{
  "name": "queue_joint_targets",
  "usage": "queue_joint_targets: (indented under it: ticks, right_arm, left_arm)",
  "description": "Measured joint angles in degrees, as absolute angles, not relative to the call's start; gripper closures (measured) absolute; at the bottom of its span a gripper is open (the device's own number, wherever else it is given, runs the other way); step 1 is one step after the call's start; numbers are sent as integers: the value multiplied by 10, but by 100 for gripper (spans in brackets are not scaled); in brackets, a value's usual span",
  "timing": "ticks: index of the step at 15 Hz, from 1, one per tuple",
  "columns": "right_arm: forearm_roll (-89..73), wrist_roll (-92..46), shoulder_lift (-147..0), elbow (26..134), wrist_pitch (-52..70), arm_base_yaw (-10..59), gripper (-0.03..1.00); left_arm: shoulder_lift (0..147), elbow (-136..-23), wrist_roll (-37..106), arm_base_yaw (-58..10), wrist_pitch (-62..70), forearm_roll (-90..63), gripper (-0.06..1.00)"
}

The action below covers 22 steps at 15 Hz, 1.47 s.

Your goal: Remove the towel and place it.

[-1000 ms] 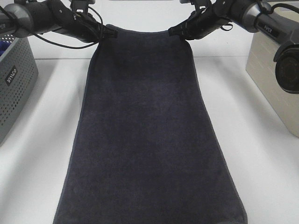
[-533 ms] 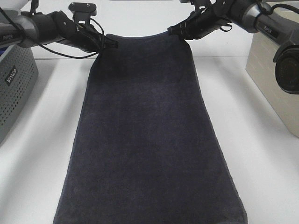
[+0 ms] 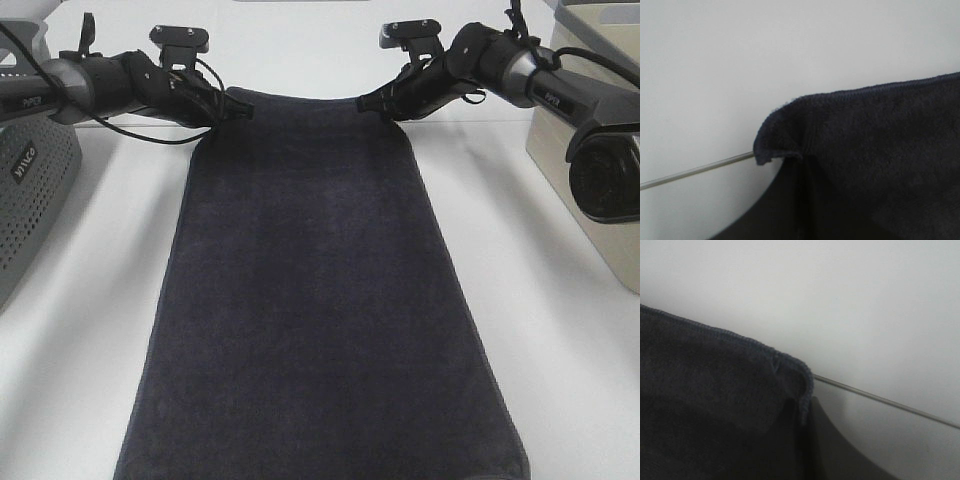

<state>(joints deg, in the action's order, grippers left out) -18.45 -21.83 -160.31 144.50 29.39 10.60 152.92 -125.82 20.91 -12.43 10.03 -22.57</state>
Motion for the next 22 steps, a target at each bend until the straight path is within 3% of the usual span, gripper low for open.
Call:
queue_joint_targets:
  ticks: [15,17,18,19,21,22]
  right_arm:
    - [-215,-218,-1608,1445,295,106,90]
    - [-218,-218,-1608,1445,296,106,83]
    - [-221,-218,-1608,1445,296,106,71]
    - [-225,-218,-1608,1445,296,106,66]
    - [-232,-215,-1608,1445,296,106,43]
    - [-234,-213,-1608,1445,295,106,29]
  left_arm:
    - [1539,-1258,209,-124,76,-221,88]
    - [1542,-1258,209,-124,72,-218,81]
    - [1542,-1258,209,-124,71,-217,75]
    - [1542,-1258,209,-124,69,-217,68]
    - [1542,-1258,209,-124,64,-217,56]
    - [1542,-1258,209,-124,62,-217,40]
